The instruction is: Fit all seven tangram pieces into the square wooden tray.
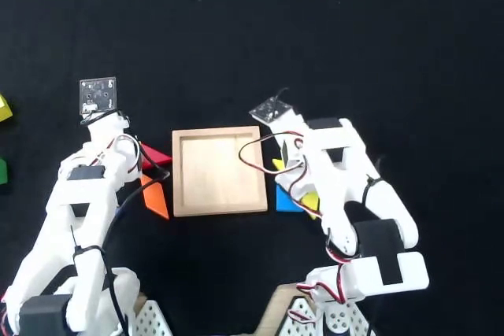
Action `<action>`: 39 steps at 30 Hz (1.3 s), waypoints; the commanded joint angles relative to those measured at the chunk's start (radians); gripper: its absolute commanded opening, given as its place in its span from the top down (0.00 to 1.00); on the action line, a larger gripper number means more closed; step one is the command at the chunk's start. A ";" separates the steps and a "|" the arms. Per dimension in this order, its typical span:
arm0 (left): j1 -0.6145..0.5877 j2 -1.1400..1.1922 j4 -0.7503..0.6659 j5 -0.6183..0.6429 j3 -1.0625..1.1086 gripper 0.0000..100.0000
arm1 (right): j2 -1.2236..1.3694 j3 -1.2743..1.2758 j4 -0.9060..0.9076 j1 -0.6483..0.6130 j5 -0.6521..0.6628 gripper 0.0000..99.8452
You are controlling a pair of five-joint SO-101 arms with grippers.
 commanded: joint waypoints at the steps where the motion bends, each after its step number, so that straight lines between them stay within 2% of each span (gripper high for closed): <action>1: -0.007 -0.005 -0.018 0.000 -0.004 0.94 | 0.005 -0.007 -0.018 -0.015 -0.003 0.67; 36: -0.008 -0.005 -0.018 0.000 -0.002 0.94 | 0.007 0.018 -0.041 -0.018 -0.008 0.67; 39: -0.008 -0.005 -0.018 0.000 -0.002 0.94 | 0.007 0.018 -0.041 -0.018 -0.008 0.72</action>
